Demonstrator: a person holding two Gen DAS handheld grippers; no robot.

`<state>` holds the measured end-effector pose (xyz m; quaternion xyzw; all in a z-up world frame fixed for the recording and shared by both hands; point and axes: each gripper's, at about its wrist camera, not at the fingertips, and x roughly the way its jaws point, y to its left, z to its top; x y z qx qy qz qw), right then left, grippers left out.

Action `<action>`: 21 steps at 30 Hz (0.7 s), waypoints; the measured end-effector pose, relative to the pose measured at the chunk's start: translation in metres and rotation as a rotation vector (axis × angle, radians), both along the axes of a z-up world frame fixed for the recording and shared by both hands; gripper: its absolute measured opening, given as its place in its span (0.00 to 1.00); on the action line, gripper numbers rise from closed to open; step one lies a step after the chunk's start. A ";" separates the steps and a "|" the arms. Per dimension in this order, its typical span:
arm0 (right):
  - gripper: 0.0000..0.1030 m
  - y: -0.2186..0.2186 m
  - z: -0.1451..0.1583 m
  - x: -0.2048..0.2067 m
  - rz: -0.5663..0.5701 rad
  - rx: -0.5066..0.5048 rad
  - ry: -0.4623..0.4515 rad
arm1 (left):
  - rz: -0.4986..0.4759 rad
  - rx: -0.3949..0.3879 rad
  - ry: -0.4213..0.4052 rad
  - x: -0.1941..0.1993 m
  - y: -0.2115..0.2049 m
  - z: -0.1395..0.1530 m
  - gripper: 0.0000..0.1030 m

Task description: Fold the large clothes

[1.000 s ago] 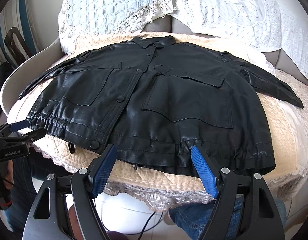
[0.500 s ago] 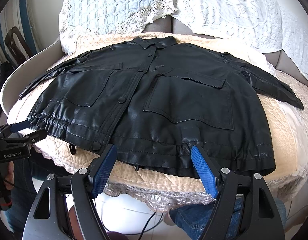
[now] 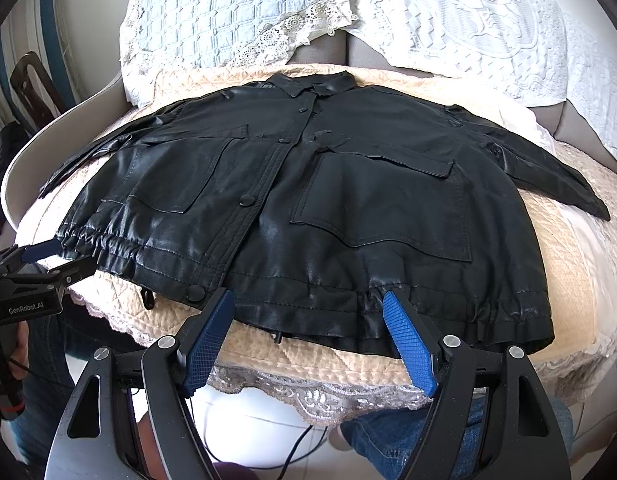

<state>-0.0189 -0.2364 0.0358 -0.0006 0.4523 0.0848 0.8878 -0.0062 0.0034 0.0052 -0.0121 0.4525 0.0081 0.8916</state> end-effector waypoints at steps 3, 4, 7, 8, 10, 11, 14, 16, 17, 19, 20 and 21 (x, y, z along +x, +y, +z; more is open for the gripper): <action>0.75 0.001 0.000 0.000 0.003 -0.002 -0.001 | -0.002 0.001 0.001 0.000 -0.001 0.000 0.93; 0.75 0.001 0.000 0.000 0.004 -0.002 -0.001 | -0.003 0.001 0.001 0.000 -0.001 -0.001 0.93; 0.75 0.002 0.001 -0.001 0.005 -0.002 -0.002 | -0.005 0.000 0.002 -0.001 -0.001 -0.001 0.93; 0.75 0.002 0.001 0.000 0.005 -0.002 -0.002 | -0.004 0.001 0.001 -0.001 -0.001 -0.001 0.93; 0.75 0.004 0.001 -0.001 0.007 -0.004 -0.003 | -0.002 0.002 0.001 -0.001 -0.001 -0.001 0.93; 0.75 0.004 0.001 -0.001 0.007 -0.003 -0.003 | -0.001 0.002 0.001 -0.002 -0.001 -0.002 0.93; 0.75 0.005 0.001 -0.001 0.011 0.003 -0.003 | 0.003 -0.001 0.006 -0.003 -0.001 -0.003 0.93; 0.75 0.006 0.001 -0.002 0.013 0.001 -0.003 | 0.004 -0.002 0.006 -0.004 0.000 -0.003 0.93; 0.75 0.006 0.002 -0.002 0.015 0.001 -0.004 | 0.005 -0.002 0.006 -0.004 0.001 -0.003 0.93; 0.75 0.006 0.002 -0.001 0.018 0.001 -0.004 | 0.007 -0.003 0.006 -0.004 0.001 -0.003 0.93; 0.75 0.006 0.002 -0.002 0.020 0.001 -0.005 | 0.007 -0.003 0.006 -0.004 0.002 -0.003 0.93; 0.75 0.006 0.001 -0.001 0.022 0.001 -0.004 | 0.008 -0.002 0.006 -0.005 0.002 -0.003 0.93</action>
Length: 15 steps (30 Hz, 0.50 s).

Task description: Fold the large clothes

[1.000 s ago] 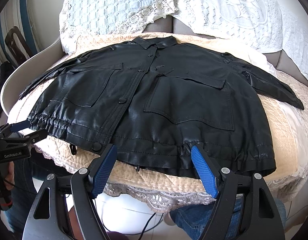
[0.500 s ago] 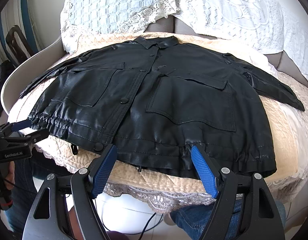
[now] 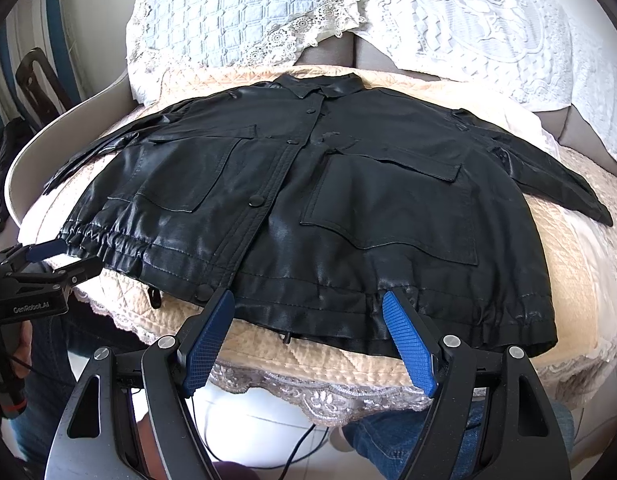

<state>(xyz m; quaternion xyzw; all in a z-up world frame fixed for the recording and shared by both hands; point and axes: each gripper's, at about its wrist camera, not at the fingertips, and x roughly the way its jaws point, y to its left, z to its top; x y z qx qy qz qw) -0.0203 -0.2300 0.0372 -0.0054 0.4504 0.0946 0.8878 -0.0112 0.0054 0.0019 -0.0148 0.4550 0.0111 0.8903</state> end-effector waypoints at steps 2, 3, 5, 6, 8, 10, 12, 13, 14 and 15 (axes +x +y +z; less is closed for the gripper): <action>0.75 0.001 0.000 0.000 0.004 0.000 0.001 | 0.000 0.000 0.001 0.000 0.000 0.000 0.93; 0.75 0.001 0.000 0.000 0.006 0.002 0.001 | 0.001 0.000 0.001 0.000 0.000 0.000 0.93; 0.75 0.002 0.000 0.000 0.007 0.002 0.001 | 0.001 0.001 0.002 0.000 0.000 0.000 0.93; 0.75 0.002 0.000 0.000 0.007 0.001 0.001 | 0.002 0.001 0.003 0.000 0.001 -0.001 0.93; 0.75 0.002 0.000 0.000 0.007 0.001 -0.002 | 0.004 0.000 0.004 0.000 0.001 -0.001 0.93; 0.75 0.002 0.000 0.000 0.006 0.001 -0.005 | 0.005 0.000 0.006 0.000 0.002 -0.002 0.93; 0.75 0.002 0.000 0.001 0.006 0.006 -0.005 | 0.006 -0.004 0.007 0.000 0.003 -0.002 0.93; 0.75 0.002 0.001 0.001 0.007 0.007 -0.006 | 0.007 -0.006 0.008 0.001 0.003 -0.002 0.93; 0.75 0.002 0.001 0.002 0.007 0.007 -0.010 | 0.007 -0.007 0.009 0.001 0.003 -0.002 0.93; 0.75 0.002 0.001 0.002 0.008 0.008 -0.011 | 0.008 -0.007 0.010 0.002 0.004 -0.002 0.93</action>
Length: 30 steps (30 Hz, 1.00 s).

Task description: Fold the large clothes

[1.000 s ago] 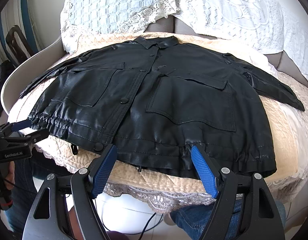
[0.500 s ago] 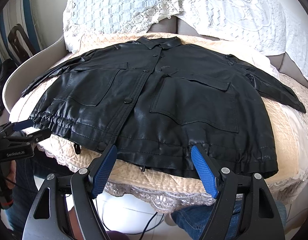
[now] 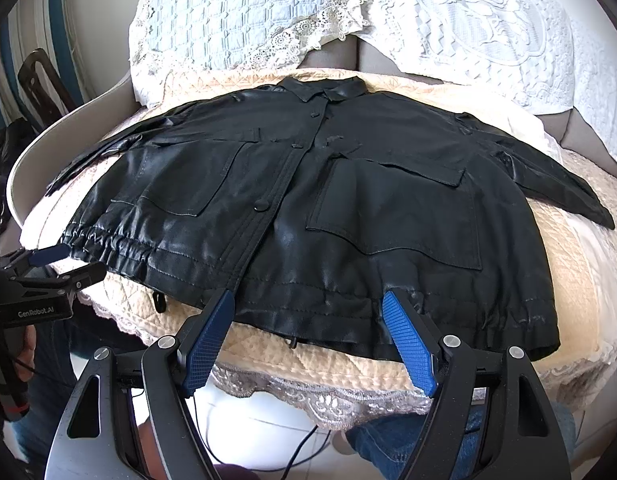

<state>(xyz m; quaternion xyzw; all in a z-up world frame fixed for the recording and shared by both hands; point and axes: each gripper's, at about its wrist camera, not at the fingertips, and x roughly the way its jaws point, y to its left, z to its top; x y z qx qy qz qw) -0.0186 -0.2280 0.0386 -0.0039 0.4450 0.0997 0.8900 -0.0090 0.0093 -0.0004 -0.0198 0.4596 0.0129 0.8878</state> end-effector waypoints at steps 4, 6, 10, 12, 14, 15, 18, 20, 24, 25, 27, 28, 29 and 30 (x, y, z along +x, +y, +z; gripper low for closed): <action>0.75 0.001 0.001 0.001 0.003 -0.004 -0.007 | 0.002 0.010 -0.001 0.000 0.000 0.000 0.93; 0.75 -0.001 0.002 0.002 -0.004 0.006 -0.005 | 0.004 0.009 -0.001 0.001 0.000 0.000 0.93; 0.75 -0.002 0.003 0.004 -0.005 0.010 -0.006 | 0.007 0.005 -0.001 0.001 0.001 0.000 0.93; 0.75 -0.002 0.002 0.004 -0.001 0.007 -0.003 | 0.007 0.006 -0.002 0.002 0.001 0.000 0.93; 0.75 -0.002 0.001 0.004 0.000 0.010 0.001 | 0.009 0.009 -0.003 0.002 0.002 0.000 0.93; 0.75 -0.001 0.001 0.005 0.000 0.012 -0.001 | 0.010 0.011 -0.003 0.002 0.002 0.001 0.93; 0.75 -0.001 0.001 0.005 -0.001 0.015 -0.003 | 0.010 0.008 -0.001 0.003 0.003 0.001 0.93; 0.75 -0.001 0.001 0.005 0.003 0.015 -0.002 | 0.010 0.005 -0.001 0.004 0.003 0.001 0.93; 0.75 0.001 0.002 0.007 0.007 0.018 0.001 | 0.011 0.010 -0.003 0.004 0.003 0.002 0.93; 0.75 0.000 0.002 0.007 0.007 0.022 0.003 | 0.011 0.011 -0.004 0.005 0.003 0.002 0.93; 0.75 0.000 0.003 0.008 0.009 0.031 0.005 | 0.010 0.011 -0.007 0.005 0.003 0.002 0.93; 0.75 0.001 0.003 0.008 0.010 0.031 0.005 | 0.009 0.010 -0.008 0.005 0.003 0.002 0.93; 0.75 0.002 0.003 0.008 0.013 0.028 0.005 | 0.009 0.008 -0.008 0.006 0.003 0.002 0.93; 0.75 0.003 0.003 0.008 0.018 0.022 0.004 | 0.010 0.007 -0.007 0.006 0.003 0.001 0.93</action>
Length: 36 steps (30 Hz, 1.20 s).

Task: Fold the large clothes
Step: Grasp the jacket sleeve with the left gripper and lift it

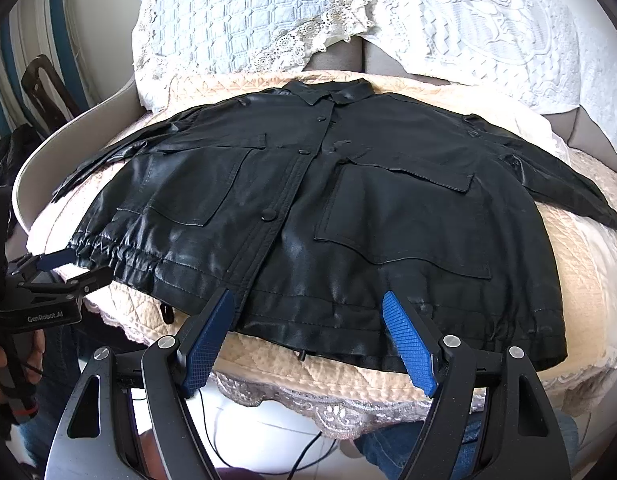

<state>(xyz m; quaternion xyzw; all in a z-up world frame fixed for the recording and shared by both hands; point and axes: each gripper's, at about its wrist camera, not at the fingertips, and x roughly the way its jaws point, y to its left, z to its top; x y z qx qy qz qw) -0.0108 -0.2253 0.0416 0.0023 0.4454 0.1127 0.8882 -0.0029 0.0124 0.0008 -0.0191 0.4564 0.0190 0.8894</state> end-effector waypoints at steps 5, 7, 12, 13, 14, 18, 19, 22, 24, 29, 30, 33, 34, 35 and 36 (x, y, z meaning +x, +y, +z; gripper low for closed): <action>0.75 0.005 0.002 0.001 0.013 -0.004 -0.007 | 0.006 -0.008 -0.002 0.003 0.003 -0.001 0.93; 0.75 0.006 0.002 0.003 0.016 -0.003 -0.007 | 0.009 -0.017 -0.009 0.004 0.006 -0.001 0.93; 0.75 0.014 0.000 0.011 0.041 -0.009 -0.005 | 0.011 -0.053 -0.027 0.010 0.016 0.000 0.93; 0.75 0.015 0.000 0.013 0.044 -0.007 -0.004 | 0.012 -0.055 -0.033 0.011 0.018 0.000 0.93; 0.75 0.017 -0.001 0.015 0.046 -0.008 -0.006 | 0.014 -0.058 -0.042 0.013 0.022 0.000 0.93; 0.75 0.028 -0.001 0.026 0.072 -0.007 -0.002 | 0.066 -0.060 -0.069 0.024 0.042 0.003 0.93; 0.75 0.031 -0.001 0.028 0.080 -0.009 -0.007 | 0.085 -0.058 -0.075 0.027 0.049 0.003 0.93; 0.75 0.045 0.001 0.037 0.112 -0.020 -0.020 | 0.127 -0.093 -0.076 0.041 0.075 0.005 0.93; 0.75 0.056 0.003 0.045 0.134 -0.024 -0.025 | 0.152 -0.123 -0.074 0.049 0.092 0.005 0.93; 0.75 0.084 0.012 0.062 0.199 -0.031 -0.062 | 0.265 -0.155 -0.103 0.066 0.144 0.012 0.89; 0.75 0.091 0.014 0.065 0.217 -0.033 -0.073 | 0.301 -0.170 -0.109 0.071 0.160 0.014 0.89; 0.75 0.107 0.018 0.074 0.257 -0.047 -0.088 | 0.402 -0.237 -0.131 0.081 0.206 0.015 0.89; 0.75 0.110 0.018 0.077 0.268 -0.050 -0.092 | 0.440 -0.242 -0.140 0.083 0.221 0.015 0.89; 0.75 0.114 0.018 0.080 0.282 -0.052 -0.094 | 0.481 -0.250 -0.150 0.085 0.238 0.015 0.88; 0.75 0.116 0.017 0.082 0.290 -0.054 -0.092 | 0.518 -0.265 -0.164 0.086 0.253 0.015 0.88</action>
